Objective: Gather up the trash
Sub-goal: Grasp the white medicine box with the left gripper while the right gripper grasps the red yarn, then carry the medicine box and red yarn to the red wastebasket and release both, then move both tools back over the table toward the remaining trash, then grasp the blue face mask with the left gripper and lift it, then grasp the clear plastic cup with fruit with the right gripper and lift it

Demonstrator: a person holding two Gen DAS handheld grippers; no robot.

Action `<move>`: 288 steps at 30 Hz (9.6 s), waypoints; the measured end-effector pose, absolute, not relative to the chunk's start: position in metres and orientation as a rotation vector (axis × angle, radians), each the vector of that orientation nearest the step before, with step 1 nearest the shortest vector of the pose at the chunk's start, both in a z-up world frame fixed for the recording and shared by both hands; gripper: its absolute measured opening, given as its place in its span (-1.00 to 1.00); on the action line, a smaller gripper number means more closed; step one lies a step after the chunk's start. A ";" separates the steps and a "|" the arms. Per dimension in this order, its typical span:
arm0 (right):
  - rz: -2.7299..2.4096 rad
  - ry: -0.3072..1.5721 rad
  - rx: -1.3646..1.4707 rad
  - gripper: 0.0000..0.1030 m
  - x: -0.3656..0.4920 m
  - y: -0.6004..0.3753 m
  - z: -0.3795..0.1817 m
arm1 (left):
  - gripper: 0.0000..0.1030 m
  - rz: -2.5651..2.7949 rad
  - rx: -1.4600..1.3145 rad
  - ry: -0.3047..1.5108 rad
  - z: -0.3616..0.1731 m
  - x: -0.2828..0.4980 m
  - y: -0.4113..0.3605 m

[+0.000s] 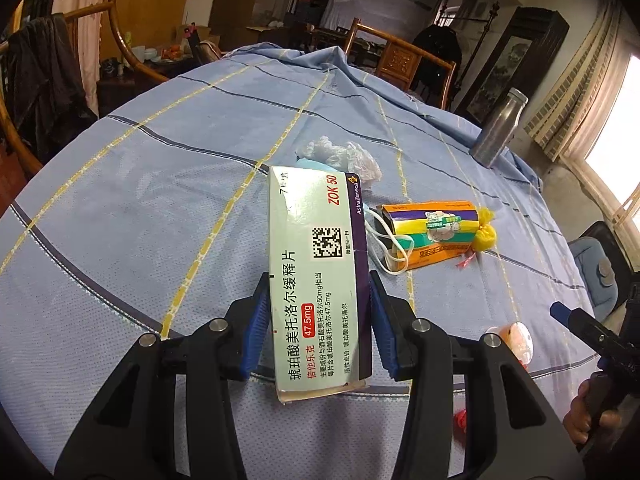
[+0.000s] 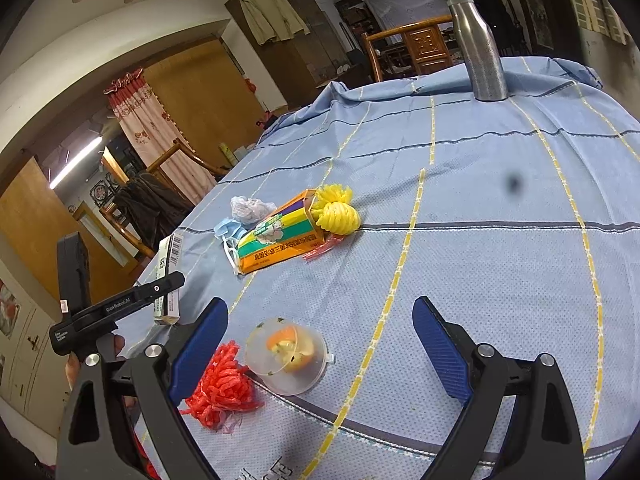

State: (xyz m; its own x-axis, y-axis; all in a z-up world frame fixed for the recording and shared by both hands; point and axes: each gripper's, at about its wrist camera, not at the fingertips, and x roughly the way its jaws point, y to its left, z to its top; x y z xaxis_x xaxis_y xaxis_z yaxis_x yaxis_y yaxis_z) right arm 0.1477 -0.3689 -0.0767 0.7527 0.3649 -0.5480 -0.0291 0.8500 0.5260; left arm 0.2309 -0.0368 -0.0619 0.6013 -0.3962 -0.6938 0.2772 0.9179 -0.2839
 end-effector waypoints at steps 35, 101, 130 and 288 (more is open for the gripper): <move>0.457 0.909 0.156 0.07 0.158 -0.260 -0.084 | -0.09 -0.450 -0.201 0.832 -0.060 0.230 -0.033; 0.882 0.635 0.003 -0.42 0.079 -0.061 0.029 | -0.04 0.230 -0.344 0.722 -0.080 0.020 0.254; 1.126 0.846 -0.161 -0.41 0.101 0.106 -0.008 | 0.86 0.560 -0.596 0.738 -0.124 -0.011 0.386; 0.360 0.901 0.106 0.59 0.203 -0.277 -0.079 | 0.20 -0.352 -0.102 0.796 -0.043 0.338 -0.049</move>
State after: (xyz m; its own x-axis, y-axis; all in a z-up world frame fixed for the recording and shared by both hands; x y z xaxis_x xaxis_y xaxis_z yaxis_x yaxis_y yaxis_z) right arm 0.2034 -0.2771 -0.0795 0.5654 0.3494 -0.7472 -0.2614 0.9350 0.2395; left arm 0.3379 -0.0485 -0.0428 0.6450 -0.3468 -0.6810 0.2706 0.9370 -0.2209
